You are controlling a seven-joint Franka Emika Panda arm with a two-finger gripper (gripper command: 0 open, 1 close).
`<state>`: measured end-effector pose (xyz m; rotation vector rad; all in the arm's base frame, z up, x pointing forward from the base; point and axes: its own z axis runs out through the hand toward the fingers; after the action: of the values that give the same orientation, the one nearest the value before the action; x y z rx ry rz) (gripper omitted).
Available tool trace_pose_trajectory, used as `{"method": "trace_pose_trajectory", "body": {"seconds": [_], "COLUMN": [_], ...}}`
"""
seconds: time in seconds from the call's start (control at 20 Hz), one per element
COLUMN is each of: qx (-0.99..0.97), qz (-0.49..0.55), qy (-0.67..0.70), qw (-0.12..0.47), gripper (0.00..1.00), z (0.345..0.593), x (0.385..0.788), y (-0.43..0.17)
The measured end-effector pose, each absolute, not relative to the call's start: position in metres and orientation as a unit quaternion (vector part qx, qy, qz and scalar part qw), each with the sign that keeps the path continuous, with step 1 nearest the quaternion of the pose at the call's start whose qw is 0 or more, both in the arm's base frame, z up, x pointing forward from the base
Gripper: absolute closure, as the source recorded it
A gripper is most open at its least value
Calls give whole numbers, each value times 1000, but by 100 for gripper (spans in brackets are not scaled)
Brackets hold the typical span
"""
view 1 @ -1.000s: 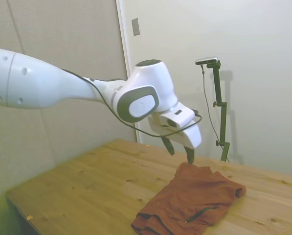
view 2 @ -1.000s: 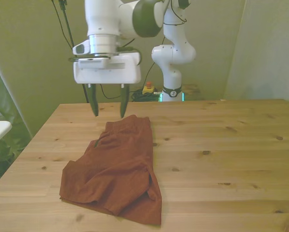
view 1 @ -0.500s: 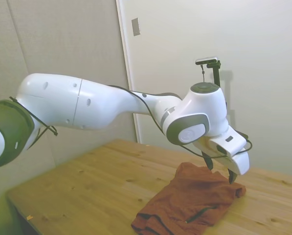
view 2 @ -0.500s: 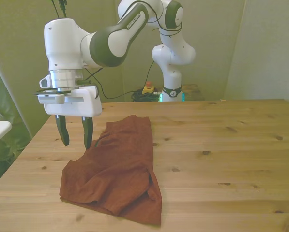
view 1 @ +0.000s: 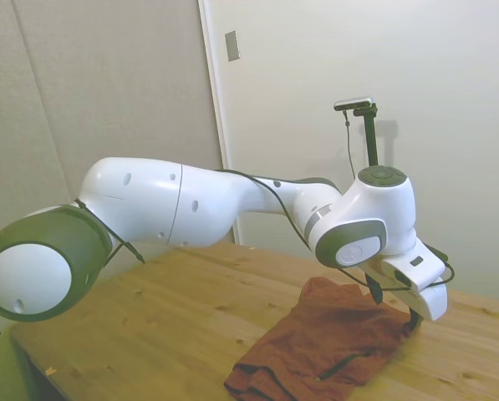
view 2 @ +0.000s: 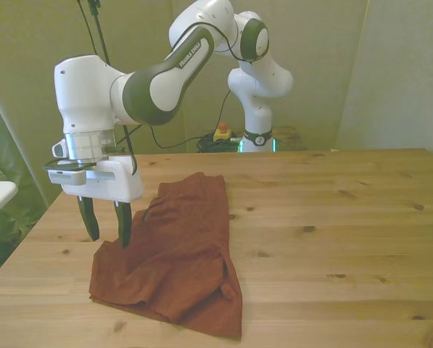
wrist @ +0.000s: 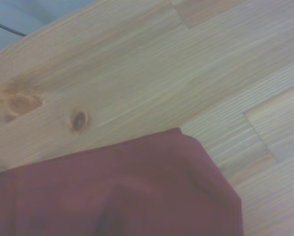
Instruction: Unfold the shorts
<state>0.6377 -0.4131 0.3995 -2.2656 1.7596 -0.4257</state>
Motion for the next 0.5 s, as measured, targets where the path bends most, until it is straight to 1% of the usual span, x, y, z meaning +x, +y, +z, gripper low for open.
{"method": "trace_pose_trajectory", "body": {"seconds": [0.05,0.5], "qx": [-775,-777], "qz": [-144,-128], "qy": [604,602], "qw": [121,131], "gripper": [100,100], "z": [396,380], "x": [639,659], "y": [-416,-410]}}
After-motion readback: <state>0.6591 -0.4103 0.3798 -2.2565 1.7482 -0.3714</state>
